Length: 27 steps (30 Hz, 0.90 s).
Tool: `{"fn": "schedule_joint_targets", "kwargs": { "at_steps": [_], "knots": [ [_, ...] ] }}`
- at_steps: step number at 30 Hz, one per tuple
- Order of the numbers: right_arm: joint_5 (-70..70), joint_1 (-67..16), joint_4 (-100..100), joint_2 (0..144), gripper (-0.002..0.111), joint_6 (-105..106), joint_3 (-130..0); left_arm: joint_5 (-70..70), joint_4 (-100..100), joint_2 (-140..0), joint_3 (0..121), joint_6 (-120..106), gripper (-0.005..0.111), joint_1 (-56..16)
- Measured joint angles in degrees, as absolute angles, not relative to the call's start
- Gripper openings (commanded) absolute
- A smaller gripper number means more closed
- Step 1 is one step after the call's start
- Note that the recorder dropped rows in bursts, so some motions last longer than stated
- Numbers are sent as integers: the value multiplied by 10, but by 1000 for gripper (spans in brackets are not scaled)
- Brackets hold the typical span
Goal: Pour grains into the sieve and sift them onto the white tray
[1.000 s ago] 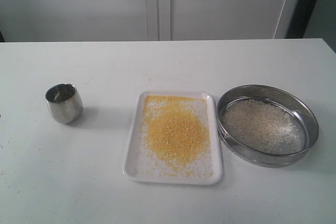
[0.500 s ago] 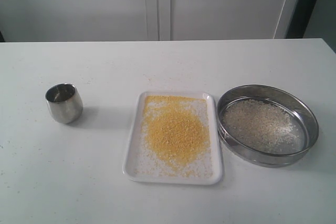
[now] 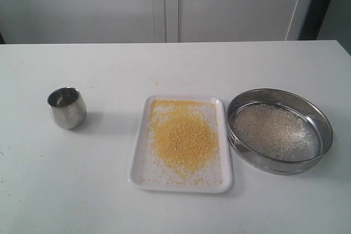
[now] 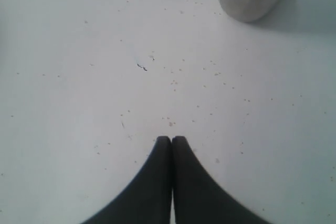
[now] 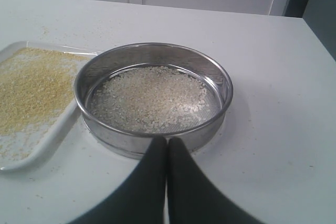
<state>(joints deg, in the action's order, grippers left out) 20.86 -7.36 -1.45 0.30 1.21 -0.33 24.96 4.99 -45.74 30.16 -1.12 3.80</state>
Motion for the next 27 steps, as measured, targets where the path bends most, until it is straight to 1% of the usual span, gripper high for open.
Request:
{"fn": "schedule_joint_targets", "kwargs": {
  "at_steps": [9,12,22,27],
  "knots": [
    [209,-74,-14,3,0,12,-3,234,50,-319,204,-25,0,38],
    [209,-74,-14,3,0,12,-3,210,50,-279,172,-31,0,38],
    [209,-74,-14,3,0,12,-3,148,49,-86,14,-38,0,38],
    [209,-74,-14,3,0,12,-3,140,49,-16,2,-46,0,38]
  ]
}}
